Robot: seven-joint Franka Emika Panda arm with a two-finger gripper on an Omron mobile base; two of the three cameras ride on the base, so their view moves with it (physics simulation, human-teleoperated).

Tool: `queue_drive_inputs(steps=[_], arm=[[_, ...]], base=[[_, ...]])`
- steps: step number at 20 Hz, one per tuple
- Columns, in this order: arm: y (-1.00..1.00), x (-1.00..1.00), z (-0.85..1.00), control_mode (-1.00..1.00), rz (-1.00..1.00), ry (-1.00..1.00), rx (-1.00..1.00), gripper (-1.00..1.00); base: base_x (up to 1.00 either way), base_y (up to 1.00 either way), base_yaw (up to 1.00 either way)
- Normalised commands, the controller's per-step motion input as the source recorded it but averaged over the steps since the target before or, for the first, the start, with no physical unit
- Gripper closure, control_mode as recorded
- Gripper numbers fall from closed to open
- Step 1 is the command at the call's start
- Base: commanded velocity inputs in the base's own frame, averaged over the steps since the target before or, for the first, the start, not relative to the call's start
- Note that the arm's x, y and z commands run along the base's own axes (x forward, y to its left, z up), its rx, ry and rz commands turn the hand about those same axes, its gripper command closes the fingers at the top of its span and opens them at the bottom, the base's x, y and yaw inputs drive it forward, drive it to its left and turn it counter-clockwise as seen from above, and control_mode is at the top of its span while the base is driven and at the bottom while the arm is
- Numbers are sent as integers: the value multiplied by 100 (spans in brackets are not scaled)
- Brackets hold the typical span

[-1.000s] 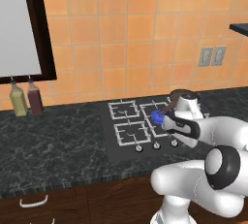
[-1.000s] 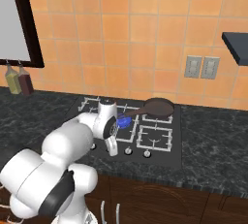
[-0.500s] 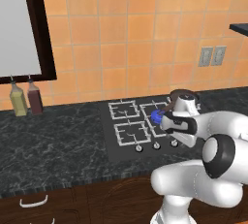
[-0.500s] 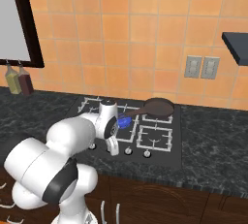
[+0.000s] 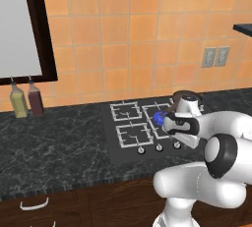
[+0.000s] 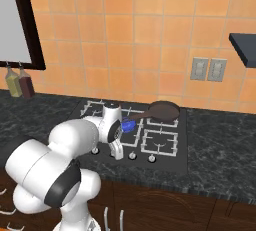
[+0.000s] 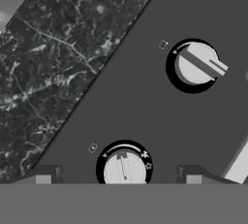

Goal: Turn off the center burner of the stove.

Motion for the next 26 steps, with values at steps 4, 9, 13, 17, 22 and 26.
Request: queue_drive_inputs(steps=[4, 9, 13, 17, 22, 26], arm=[[0, -1, -20, -100, 1, -9, 0, -100], [0, -5, -15, -100, 0, -15, 0, -100], [-3, -5, -12, -100, 0, -11, 0, -100], [-4, 0, -11, -100, 0, -4, 0, -100], [-6, 0, -13, -100, 0, -2, 1, 100], [0, 0, -17, -100, 1, -6, 2, 100]], base=[[0, 0, 0], [0, 0, 0], [0, 0, 0], [0, 0, 0], [0, 0, 0], [0, 0, 0]])
